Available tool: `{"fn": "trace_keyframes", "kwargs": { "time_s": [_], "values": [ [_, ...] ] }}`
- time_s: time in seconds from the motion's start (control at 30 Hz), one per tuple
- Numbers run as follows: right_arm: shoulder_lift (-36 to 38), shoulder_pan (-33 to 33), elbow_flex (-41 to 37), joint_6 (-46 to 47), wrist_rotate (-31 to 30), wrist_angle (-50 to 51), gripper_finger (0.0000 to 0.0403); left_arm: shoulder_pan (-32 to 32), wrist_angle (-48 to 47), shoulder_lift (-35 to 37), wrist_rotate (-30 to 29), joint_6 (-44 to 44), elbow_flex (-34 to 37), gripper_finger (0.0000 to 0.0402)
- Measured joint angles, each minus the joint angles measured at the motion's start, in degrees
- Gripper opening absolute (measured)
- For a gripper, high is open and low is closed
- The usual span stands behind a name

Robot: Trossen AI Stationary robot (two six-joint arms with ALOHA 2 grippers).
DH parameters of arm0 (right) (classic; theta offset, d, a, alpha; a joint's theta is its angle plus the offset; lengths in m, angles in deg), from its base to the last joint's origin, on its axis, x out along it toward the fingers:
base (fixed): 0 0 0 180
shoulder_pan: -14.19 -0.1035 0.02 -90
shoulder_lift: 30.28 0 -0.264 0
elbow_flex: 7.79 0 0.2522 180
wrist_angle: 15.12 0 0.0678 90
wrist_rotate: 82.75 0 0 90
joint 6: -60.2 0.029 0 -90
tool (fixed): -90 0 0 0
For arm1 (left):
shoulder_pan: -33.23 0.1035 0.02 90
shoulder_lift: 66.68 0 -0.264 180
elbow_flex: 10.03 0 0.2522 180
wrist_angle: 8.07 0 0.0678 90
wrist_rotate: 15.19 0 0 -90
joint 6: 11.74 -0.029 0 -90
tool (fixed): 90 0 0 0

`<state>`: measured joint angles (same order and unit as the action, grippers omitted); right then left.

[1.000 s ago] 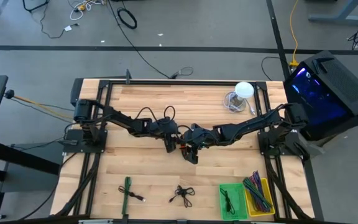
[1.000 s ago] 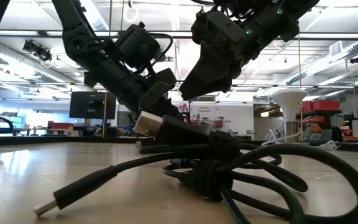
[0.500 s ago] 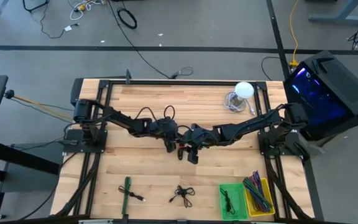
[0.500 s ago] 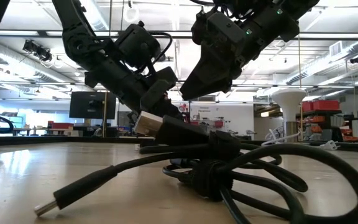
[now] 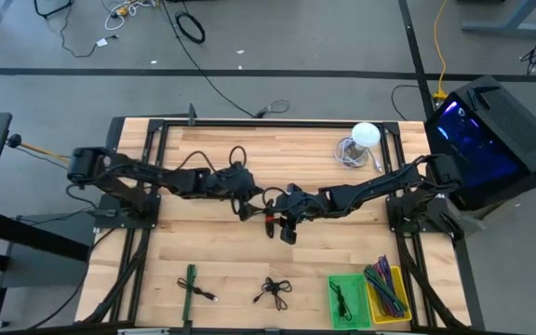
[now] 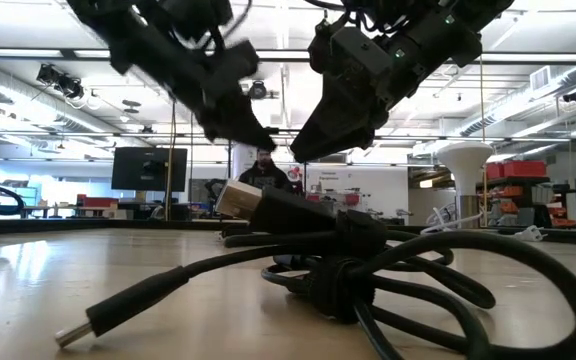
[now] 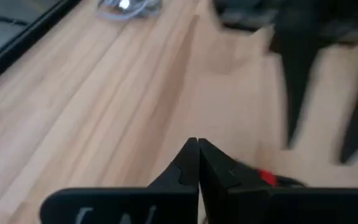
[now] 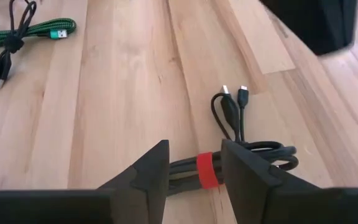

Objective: Pick & Place USB Port
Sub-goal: Put the black charger cable into the green basket

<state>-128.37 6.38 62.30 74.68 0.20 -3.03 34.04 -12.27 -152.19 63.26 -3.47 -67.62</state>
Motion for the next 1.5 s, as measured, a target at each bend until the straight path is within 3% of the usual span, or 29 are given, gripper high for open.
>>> {"fn": "trace_keyframes", "kwargs": {
  "time_s": [0.13, 0.27, 0.47, 0.6, 0.77, 1.5],
  "values": [
    [0.00, 0.00, 0.00, 0.00, 0.00, -0.10, 0.0147, -0.32, -0.72, 1.75, 2.97, 3.90, -0.02, 0.0001],
    [0.00, 0.00, 0.00, 0.00, 0.00, -0.52, 0.0147, -0.35, -3.22, -3.19, 3.31, 4.88, -0.08, 0.0025],
    [0.00, 0.00, 0.00, -0.02, 0.00, -1.35, 0.0147, 0.53, -0.35, -10.68, 3.92, 4.39, -0.02, 0.0120],
    [0.00, 0.00, 0.00, -0.01, 0.00, -1.27, 0.0147, 1.44, 2.07, -11.75, 6.11, 4.06, -0.02, 0.0189],
    [0.00, 0.00, 0.00, -0.01, 0.02, -1.32, 0.0147, 2.00, 2.77, -12.03, 5.15, 3.96, -0.02, 0.0237],
    [0.00, 0.00, 0.00, -0.48, 0.02, -1.29, 0.0147, 2.03, 6.86, -12.05, 4.59, 4.03, -0.04, 0.0234]
  ]
}}
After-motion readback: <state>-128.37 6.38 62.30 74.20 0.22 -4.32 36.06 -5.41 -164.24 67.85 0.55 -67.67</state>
